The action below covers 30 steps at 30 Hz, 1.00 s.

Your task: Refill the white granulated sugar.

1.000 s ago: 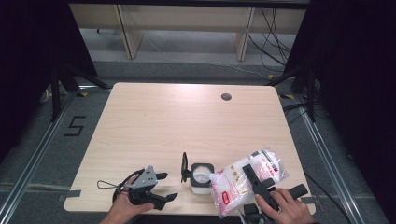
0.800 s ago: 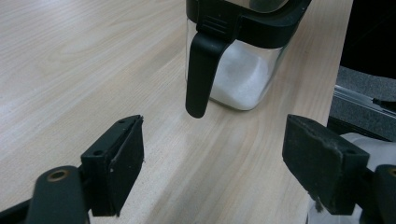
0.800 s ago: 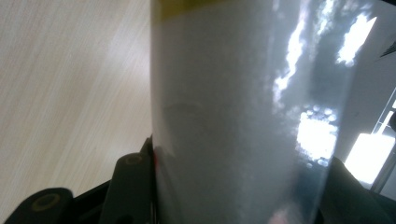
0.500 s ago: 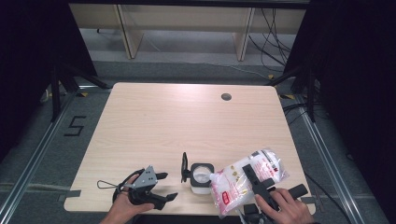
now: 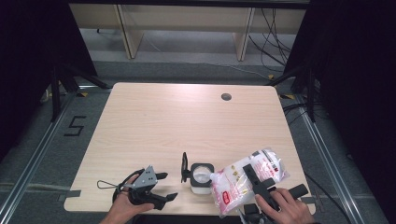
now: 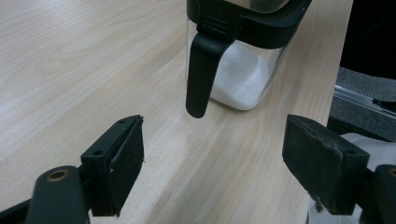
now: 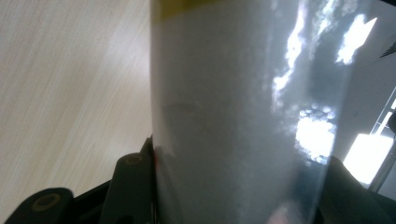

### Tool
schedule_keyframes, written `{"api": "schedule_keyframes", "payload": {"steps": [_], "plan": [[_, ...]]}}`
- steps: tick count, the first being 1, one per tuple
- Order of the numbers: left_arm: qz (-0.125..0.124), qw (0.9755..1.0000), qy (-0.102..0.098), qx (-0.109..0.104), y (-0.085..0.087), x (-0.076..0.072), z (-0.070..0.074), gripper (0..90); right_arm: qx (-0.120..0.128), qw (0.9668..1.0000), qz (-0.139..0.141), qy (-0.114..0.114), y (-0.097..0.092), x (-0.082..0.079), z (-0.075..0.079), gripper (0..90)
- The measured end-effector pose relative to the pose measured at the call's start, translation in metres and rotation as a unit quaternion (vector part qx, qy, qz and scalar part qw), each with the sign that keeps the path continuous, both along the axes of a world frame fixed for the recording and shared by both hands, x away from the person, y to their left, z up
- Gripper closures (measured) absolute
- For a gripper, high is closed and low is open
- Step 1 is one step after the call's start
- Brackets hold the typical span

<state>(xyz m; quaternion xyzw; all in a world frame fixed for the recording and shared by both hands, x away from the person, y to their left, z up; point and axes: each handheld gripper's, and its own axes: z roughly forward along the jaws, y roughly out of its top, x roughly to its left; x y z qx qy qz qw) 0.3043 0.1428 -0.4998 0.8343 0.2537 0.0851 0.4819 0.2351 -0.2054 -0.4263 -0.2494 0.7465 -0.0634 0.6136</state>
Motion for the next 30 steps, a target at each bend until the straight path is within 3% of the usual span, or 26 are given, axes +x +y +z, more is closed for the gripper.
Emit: {"api": "schedule_keyframes", "payload": {"steps": [30], "plan": [[0.001, 1.0, 0.002, 0.001, 0.0003, 0.0, 0.0002, 20.4, 0.012, 0.9999, 0.009, 0.004, -0.0009, 0.0005, -0.0018, 57.0]]}}
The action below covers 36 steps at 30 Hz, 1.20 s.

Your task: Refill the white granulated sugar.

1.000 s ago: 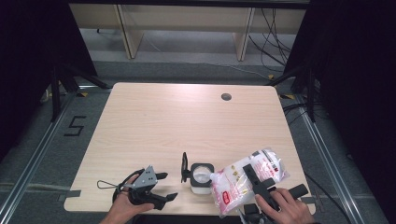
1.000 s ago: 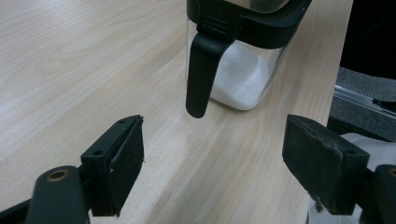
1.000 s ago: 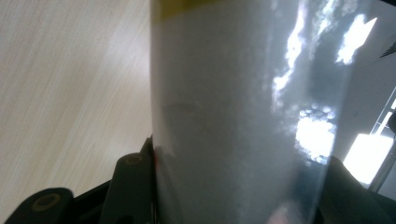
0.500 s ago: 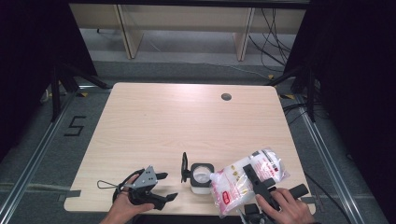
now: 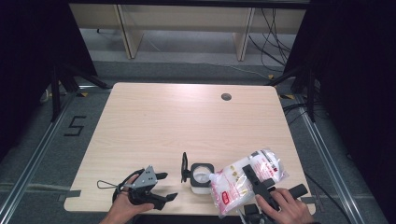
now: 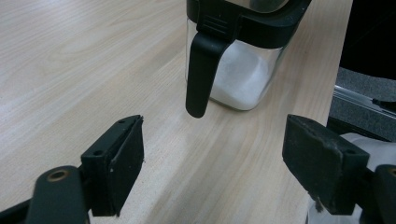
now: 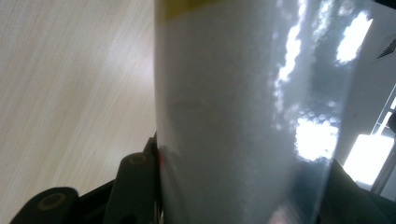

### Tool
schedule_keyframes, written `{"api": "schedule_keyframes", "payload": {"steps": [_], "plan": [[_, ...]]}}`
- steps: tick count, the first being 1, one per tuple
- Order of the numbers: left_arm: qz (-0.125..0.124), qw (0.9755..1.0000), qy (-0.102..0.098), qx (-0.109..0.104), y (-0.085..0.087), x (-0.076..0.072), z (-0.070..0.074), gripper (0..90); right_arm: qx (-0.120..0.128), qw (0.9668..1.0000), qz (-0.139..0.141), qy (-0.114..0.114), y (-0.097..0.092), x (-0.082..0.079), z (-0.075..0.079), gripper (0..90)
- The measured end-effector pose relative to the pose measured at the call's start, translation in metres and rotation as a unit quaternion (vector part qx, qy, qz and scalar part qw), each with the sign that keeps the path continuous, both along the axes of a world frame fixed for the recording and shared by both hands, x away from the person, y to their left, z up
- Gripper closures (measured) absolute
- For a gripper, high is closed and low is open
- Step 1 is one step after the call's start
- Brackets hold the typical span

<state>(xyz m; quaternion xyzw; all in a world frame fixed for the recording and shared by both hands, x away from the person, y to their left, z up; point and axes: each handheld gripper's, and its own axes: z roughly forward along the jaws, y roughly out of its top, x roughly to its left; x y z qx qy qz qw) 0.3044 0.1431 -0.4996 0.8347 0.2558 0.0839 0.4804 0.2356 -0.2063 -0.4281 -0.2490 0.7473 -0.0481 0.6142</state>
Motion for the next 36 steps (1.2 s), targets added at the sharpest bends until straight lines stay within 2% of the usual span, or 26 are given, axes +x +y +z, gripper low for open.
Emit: {"api": "schedule_keyframes", "payload": {"steps": [3, 9, 11, 14, 16, 18, 21, 25, 26, 29, 36], "plan": [[-0.003, 1.0, -0.001, -0.001, 0.0, 0.0002, -0.0001, 20.4, 0.01, 0.9999, 0.002, 0.005, -0.0002, -0.0002, -0.0009, 57.1], [-0.001, 1.0, -0.001, 0.0, -0.0002, 0.0, -0.0001, 20.4, 0.01, 0.9999, 0.002, 0.005, -0.0013, 0.0006, -0.0004, 57.2], [-0.003, 1.0, 0.0, 0.0, -0.0001, 0.0002, 0.0, 20.4, -0.001, 1.0, 0.006, 0.0, -0.0011, 0.0015, 0.0007, 57.3], [-0.001, 1.0, -0.001, 0.001, 0.0, 0.0, 0.0001, 20.4, 0.011, 0.9999, 0.001, 0.006, -0.0018, 0.0007, -0.0005, 57.3], [-0.002, 1.0, -0.001, 0.0, 0.0, -0.0001, 0.0001, 20.4, 0.002, 1.0, 0.005, 0.002, -0.0013, 0.0013, 0.0003, 57.3], [-0.002, 1.0, -0.001, 0.0, 0.0, -0.0001, 0.0001, 20.4, 0.013, 0.9999, 0.0, 0.006, -0.0016, 0.0003, -0.0007, 57.4], [-0.001, 1.0, -0.001, 0.0, 0.0, 0.0, 0.0, 20.4, 0.015, 0.9999, 0.0, 0.007, -0.0017, 0.0006, -0.0003, 57.4], [-0.002, 1.0, -0.001, 0.0, 0.0, 0.0, 0.0, 20.4, 0.016, 0.9998, -0.001, 0.008, -0.002, 0.0009, -0.0011, 57.5], [-0.001, 1.0, -0.001, 0.001, 0.0, -0.0002, 0.0002, 20.4, 0.004, 1.0, 0.004, 0.005, -0.0015, 0.0019, 0.0001, 57.5], [0.0, 1.0, -0.001, 0.002, -0.0002, -0.0002, 0.0, 20.4, 0.015, 0.9999, -0.001, 0.008, -0.0019, 0.0008, -0.0008, 57.5], [-0.002, 1.0, -0.001, 0.002, -0.0002, 0.0003, -0.0005, 20.4, 0.014, 0.9999, -0.001, 0.008, -0.0021, 0.0014, 0.0, 57.6]]}}
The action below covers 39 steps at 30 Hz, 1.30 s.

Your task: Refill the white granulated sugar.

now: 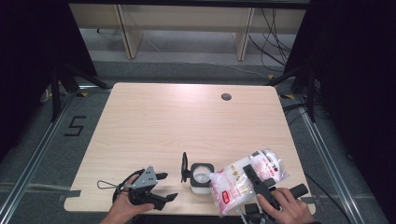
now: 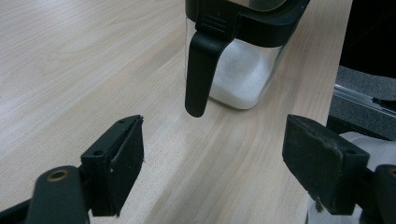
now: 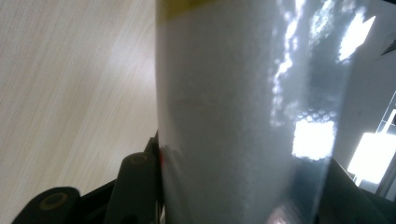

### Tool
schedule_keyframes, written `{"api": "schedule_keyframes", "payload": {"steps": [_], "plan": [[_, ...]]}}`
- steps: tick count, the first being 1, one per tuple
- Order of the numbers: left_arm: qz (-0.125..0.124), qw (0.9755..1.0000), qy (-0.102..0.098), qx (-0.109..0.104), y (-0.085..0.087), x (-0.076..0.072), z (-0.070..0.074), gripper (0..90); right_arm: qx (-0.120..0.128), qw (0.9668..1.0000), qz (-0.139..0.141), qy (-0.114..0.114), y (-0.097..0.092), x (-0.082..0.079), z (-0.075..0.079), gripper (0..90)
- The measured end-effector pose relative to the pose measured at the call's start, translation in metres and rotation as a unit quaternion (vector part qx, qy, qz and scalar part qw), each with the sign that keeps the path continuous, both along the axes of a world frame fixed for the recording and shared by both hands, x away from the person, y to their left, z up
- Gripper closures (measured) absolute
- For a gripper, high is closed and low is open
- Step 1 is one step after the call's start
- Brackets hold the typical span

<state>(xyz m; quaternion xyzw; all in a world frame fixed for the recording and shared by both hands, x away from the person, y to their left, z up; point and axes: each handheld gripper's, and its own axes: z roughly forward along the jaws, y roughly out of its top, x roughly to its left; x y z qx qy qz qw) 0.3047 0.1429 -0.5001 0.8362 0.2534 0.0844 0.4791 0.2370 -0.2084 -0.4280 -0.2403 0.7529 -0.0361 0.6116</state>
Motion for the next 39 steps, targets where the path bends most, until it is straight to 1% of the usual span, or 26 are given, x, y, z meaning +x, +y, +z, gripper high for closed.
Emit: {"api": "schedule_keyframes", "payload": {"steps": [8, 10, 18, 19, 21, 22, 23, 24, 25, 26, 27, 30, 39], "plan": [[0.001, 1.0, -0.005, 0.001, -0.0001, -0.0002, -0.0001, 20.4, 0.0, 1.0, 0.001, 0.004, 0.0007, -0.0006, -0.0003, 57.7], [0.002, 1.0, -0.003, 0.0, -0.0002, -0.0001, -0.0001, 20.4, -0.004, 1.0, 0.006, 0.003, 0.0016, 0.0001, -0.0003, 57.7], [-0.002, 1.0, -0.003, 0.003, 0.0, 0.0, 0.0001, 20.4, -0.006, 1.0, 0.002, 0.001, 0.002, -0.0009, 0.0009, 57.8], [0.001, 1.0, 0.0, 0.002, -0.0003, -0.0003, -0.0002, 20.4, -0.007, 1.0, 0.006, -0.001, 0.0022, -0.0006, 0.0017, 57.8], [0.001, 1.0, 0.001, 0.002, -0.0004, -0.0004, -0.0003, 20.4, -0.006, 1.0, -0.001, 0.001, 0.0017, -0.0009, 0.001, 57.8], [0.0, 1.0, 0.001, 0.002, -0.0005, -0.0005, -0.0002, 20.4, -0.008, 1.0, 0.002, 0.0, 0.0022, -0.0006, 0.0012, 57.8], [0.001, 1.0, 0.002, -0.002, -0.0011, -0.0009, -0.0004, 20.4, -0.008, 1.0, 0.001, 0.002, 0.0021, -0.0008, 0.0011, 57.8], [0.0, 1.0, 0.0, 0.003, -0.0005, -0.0004, -0.0002, 20.4, -0.002, 1.0, -0.002, 0.004, 0.0012, -0.0014, 0.0004, 57.8], [-0.001, 1.0, -0.001, 0.004, -0.0003, 0.0001, -0.0002, 20.4, -0.001, 1.0, -0.001, 0.005, 0.0013, -0.0013, 0.0002, 57.9], [-0.006, 0.9999, -0.007, 0.007, 0.0002, 0.0009, 0.0002, 20.4, -0.004, 1.0, 0.002, 0.004, 0.002, -0.0008, 0.0002, 57.9], [0.001, 1.0, 0.001, 0.003, -0.0004, -0.0004, -0.0002, 20.4, -0.004, 1.0, 0.002, 0.004, 0.0023, -0.0008, -0.0002, 57.9], [0.001, 1.0, 0.001, 0.003, -0.0002, -0.0002, -0.0002, 20.4, -0.001, 1.0, 0.001, 0.005, 0.0019, -0.0009, -0.0003, 57.9], [-0.001, 1.0, -0.002, 0.001, 0.0, 0.0, -0.0001, 20.4, -0.008, 1.0, 0.002, 0.004, 0.002, -0.0011, 0.0008, 57.9]]}}
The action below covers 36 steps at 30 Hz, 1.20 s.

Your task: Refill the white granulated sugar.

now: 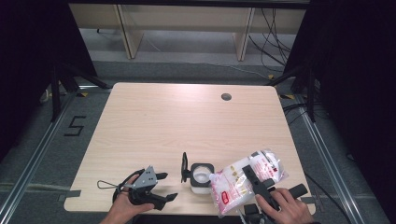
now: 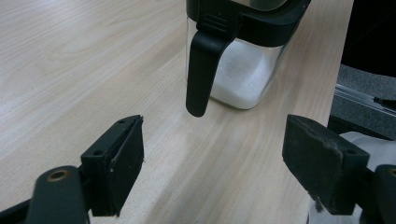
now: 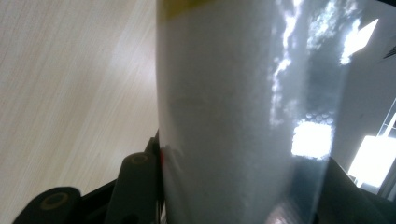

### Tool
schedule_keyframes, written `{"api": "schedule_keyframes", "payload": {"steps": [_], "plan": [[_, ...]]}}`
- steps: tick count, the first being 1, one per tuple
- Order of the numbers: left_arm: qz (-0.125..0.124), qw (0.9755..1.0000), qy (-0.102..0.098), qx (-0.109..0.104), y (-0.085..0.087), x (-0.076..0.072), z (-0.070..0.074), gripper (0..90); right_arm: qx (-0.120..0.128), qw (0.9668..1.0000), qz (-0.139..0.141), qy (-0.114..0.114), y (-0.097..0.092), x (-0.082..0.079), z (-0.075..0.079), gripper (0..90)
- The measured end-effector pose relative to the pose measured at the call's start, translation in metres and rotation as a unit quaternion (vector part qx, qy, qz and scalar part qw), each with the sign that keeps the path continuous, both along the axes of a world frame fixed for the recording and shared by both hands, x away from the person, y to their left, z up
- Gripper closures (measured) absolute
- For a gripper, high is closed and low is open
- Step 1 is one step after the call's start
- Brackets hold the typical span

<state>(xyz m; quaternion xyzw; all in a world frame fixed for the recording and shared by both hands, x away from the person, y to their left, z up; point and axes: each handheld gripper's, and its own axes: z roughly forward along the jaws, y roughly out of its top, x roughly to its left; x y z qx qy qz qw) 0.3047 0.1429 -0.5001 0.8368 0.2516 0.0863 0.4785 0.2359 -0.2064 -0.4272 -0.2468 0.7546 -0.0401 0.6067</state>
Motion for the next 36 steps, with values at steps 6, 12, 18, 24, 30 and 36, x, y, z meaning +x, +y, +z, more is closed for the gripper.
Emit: {"api": "schedule_keyframes", "payload": {"steps": [6, 12, 18, 24, 30, 36], "plan": [[-0.001, 1.0, -0.001, 0.002, 0.0, 0.0001, 0.0001, 20.4, -0.014, 0.9999, 0.0, -0.006, 0.0007, -0.0006, 0.0006, 58.0], [0.002, 1.0, -0.002, -0.001, -0.0001, -0.0001, 0.0, 20.4, -0.02, 0.9998, -0.002, -0.007, 0.0015, -0.0011, 0.0008, 58.0], [0.001, 1.0, 0.001, 0.0, 0.0, 0.0, 0.0002, 20.4, -0.018, 0.9997, -0.01, -0.015, 0.0029, -0.0043, 0.0016, 58.1], [0.003, 1.0, -0.002, -0.001, 0.0, -0.0004, 0.0001, 20.4, -0.034, 0.9993, 0.0, -0.015, 0.0055, -0.0036, 0.0033, 58.1], [0.002, 1.0, -0.001, -0.001, 0.0, -0.0002, 0.0001, 20.4, -0.025, 0.9995, -0.015, -0.012, 0.0037, -0.0041, -0.0007, 58.1], [0.002, 1.0, -0.004, 0.0, 0.0001, -0.0004, -0.0001, 20.4, -0.033, 0.9994, -0.002, -0.013, 0.0045, -0.0039, 0.0023, 58.2]]}}
